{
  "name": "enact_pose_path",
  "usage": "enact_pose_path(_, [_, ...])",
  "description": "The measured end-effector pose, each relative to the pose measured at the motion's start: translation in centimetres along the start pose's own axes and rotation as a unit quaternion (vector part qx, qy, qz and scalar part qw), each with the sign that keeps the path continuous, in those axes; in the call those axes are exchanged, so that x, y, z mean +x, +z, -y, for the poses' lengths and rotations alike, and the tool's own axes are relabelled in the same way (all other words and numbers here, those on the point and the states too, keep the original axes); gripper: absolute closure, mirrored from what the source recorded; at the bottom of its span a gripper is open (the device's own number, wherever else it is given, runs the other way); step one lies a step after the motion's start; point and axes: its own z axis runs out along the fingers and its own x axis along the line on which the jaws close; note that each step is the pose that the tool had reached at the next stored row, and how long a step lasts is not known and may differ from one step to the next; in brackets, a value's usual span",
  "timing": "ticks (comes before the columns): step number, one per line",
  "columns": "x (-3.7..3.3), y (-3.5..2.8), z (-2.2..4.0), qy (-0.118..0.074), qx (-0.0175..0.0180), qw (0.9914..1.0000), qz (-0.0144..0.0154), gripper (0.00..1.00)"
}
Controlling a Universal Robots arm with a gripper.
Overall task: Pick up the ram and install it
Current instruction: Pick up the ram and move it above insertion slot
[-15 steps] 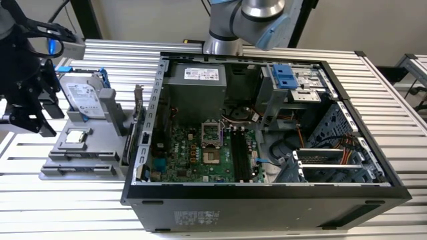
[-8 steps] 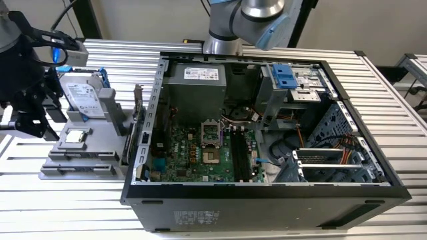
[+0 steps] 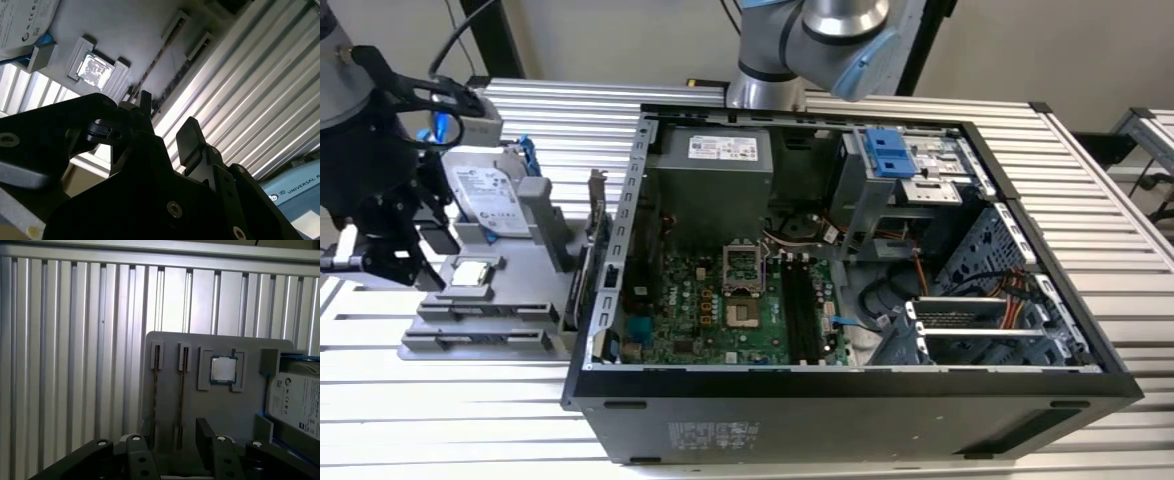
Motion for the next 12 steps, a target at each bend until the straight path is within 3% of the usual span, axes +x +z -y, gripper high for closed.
enact_pose_path(12, [0.39, 2.17, 0.00, 0.000, 0.0000, 1.00000, 0.0000, 0.00])
